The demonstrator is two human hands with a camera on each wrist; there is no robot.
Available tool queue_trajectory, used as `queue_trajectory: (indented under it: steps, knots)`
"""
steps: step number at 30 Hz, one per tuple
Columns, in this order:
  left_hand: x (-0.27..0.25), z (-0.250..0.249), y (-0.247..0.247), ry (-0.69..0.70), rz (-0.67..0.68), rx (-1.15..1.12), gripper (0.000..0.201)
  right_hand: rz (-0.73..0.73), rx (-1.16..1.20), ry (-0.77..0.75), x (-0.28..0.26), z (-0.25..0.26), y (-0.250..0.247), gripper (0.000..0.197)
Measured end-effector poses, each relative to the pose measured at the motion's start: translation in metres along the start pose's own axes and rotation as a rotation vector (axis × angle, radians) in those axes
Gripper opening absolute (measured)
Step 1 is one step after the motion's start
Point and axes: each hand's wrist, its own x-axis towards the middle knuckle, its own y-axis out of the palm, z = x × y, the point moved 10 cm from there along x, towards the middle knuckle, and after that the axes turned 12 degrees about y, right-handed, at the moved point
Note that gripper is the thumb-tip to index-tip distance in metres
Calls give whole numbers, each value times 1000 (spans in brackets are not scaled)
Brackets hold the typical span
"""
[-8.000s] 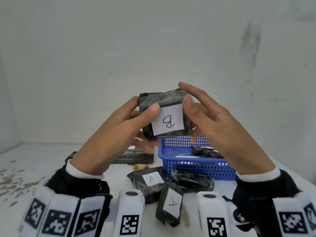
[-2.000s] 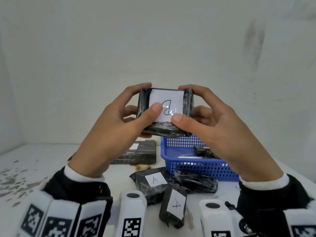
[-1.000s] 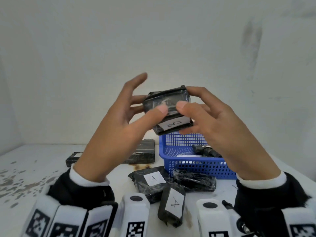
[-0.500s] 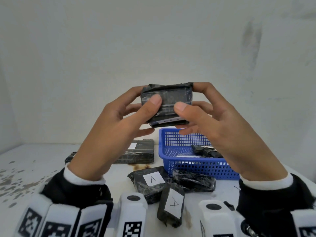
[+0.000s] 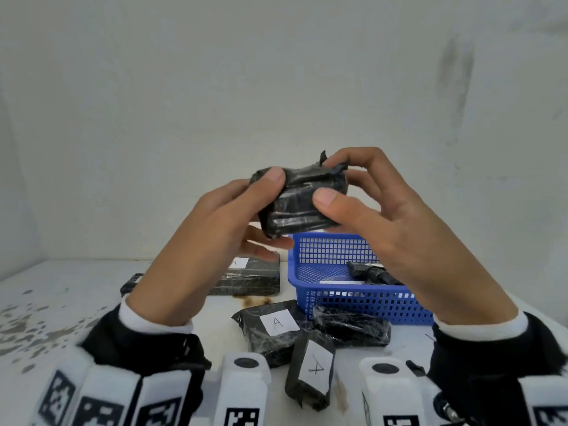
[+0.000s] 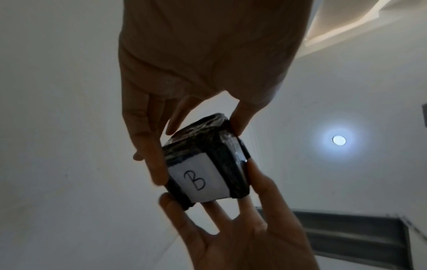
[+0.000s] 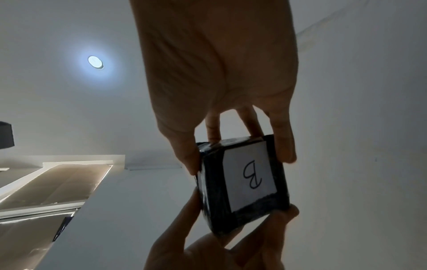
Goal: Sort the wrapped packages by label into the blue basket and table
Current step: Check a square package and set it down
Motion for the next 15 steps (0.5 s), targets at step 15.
queue_trajectory:
  steps: [15]
  knots:
    - [-2,-6,-9,33,-68,-30,54,-19,91,57,2,-7,-10,67]
